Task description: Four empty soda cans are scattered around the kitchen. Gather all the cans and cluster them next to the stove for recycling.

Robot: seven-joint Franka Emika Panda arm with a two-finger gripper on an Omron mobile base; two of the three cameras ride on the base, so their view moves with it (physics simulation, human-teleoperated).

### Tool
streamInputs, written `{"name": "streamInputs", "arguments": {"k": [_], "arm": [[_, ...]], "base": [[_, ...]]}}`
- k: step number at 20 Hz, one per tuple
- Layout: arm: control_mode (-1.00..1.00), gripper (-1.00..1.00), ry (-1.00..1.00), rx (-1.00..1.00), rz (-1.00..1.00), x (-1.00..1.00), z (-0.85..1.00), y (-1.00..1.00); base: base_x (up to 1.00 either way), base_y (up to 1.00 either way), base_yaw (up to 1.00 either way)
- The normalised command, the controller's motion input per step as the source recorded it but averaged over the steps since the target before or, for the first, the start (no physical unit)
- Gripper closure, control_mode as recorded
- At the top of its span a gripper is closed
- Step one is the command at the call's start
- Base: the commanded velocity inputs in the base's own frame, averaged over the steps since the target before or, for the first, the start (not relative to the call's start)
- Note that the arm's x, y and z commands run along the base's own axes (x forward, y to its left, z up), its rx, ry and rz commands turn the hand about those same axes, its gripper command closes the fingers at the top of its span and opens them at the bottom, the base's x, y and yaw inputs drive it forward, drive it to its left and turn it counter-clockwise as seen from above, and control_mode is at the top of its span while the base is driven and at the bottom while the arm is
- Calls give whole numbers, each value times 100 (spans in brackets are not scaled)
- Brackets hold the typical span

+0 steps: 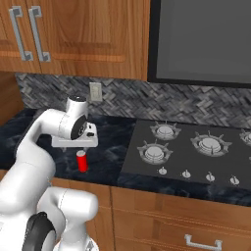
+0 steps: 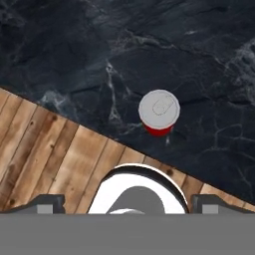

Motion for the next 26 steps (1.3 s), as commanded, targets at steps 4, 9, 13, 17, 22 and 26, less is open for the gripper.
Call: {"name": "streamInputs", "arguments": {"k": [4, 9, 13, 17, 22, 26], "arm": [[-100, -100, -4, -11, 0, 19, -37, 5], [-100, -100, -2, -9, -6, 26, -20, 8], [-100, -100, 0, -9, -9, 30, -14, 12], [-100, -100, 0, -5, -8, 29, -18, 1], [-100, -100, 0, -5, -6, 35, -26, 0], [-100, -100, 1, 0, -5, 34, -27, 0]], "base": [[0, 0, 0], [0, 0, 0], [0, 0, 0], [0, 0, 0], [0, 0, 0], [0, 0, 0]]}}
